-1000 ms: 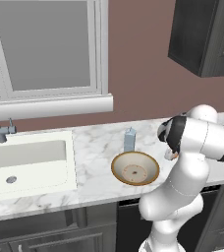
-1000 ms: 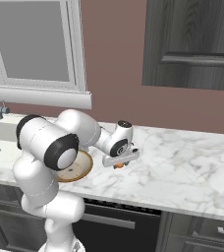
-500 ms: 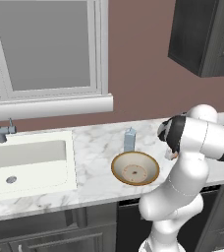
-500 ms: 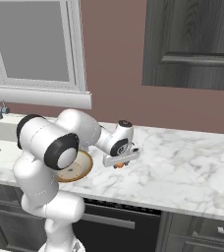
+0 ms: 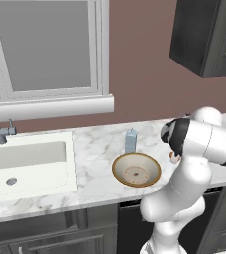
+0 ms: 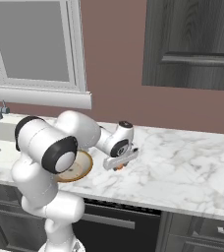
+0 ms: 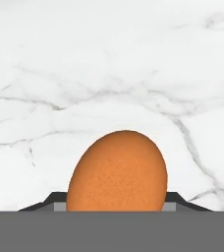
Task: Gather the eggs and milk located in the vicinity of the sink area and place them right next to the bowl.
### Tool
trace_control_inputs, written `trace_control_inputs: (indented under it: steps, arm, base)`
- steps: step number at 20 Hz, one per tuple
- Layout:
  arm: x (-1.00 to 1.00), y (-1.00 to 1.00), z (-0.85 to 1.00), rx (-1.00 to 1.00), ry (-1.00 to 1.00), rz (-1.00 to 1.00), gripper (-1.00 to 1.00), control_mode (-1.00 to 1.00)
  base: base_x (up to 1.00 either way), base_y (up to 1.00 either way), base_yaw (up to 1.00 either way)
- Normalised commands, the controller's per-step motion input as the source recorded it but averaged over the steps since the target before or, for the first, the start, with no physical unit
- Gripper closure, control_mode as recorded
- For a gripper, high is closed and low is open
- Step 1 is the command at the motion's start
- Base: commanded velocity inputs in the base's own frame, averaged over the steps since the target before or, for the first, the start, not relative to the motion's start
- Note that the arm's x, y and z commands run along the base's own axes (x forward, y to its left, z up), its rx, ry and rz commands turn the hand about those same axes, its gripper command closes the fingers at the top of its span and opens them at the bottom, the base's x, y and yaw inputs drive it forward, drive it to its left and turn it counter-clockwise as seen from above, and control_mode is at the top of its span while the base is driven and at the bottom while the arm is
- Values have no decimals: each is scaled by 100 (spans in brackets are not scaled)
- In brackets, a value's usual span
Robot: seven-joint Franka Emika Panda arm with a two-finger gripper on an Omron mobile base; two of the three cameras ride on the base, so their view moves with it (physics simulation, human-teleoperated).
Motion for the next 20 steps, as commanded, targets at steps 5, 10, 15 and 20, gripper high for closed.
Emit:
trace_control_inputs:
  steps: [5, 10, 15, 20]
  arm:
    - [-20, 0, 0, 1, 0, 19, 100, -100]
    - [-15, 0, 0, 5, 0, 16, 100, -100]
    - [-11, 0, 0, 8, 0, 13, 100, -100]
    - [-6, 1, 0, 10, 0, 10, 100, -100]
  base:
    - [0, 0, 0]
    - [0, 0, 0]
    - [0, 0, 0]
    - [0, 0, 0]
